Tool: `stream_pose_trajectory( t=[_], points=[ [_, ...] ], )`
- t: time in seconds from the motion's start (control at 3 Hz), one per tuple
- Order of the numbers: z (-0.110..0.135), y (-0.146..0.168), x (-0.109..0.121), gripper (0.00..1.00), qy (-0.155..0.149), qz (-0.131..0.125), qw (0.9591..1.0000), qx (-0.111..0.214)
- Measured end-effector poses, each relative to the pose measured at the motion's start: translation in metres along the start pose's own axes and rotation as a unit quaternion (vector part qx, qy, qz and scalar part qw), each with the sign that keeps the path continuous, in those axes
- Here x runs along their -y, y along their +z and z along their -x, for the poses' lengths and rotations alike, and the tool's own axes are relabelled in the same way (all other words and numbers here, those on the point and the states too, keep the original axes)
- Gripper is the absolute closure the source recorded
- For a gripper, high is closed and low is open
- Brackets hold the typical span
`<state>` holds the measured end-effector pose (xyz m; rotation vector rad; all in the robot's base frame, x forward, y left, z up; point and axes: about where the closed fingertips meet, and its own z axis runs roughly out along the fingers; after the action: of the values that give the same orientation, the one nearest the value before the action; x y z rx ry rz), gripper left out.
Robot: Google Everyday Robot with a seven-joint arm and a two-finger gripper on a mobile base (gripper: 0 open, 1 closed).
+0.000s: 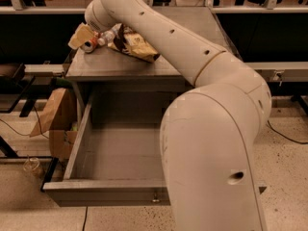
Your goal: Place coke can into top drawer
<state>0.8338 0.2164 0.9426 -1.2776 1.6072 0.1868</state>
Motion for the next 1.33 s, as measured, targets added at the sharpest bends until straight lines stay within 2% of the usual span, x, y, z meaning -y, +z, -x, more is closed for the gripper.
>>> stream_pose_trajectory(
  t=[0.67,1.0,1.33],
  points=[
    [-0.015,0.009,0.014,0.00,0.029,-0.052,0.9970,-0.049],
    [-0.012,0.005,0.018,0.00,0.042,-0.064,0.9963,-0.040],
    [-0.008,0.001,0.022,0.00,0.070,-0.055,0.9960,-0.003]
  ],
)
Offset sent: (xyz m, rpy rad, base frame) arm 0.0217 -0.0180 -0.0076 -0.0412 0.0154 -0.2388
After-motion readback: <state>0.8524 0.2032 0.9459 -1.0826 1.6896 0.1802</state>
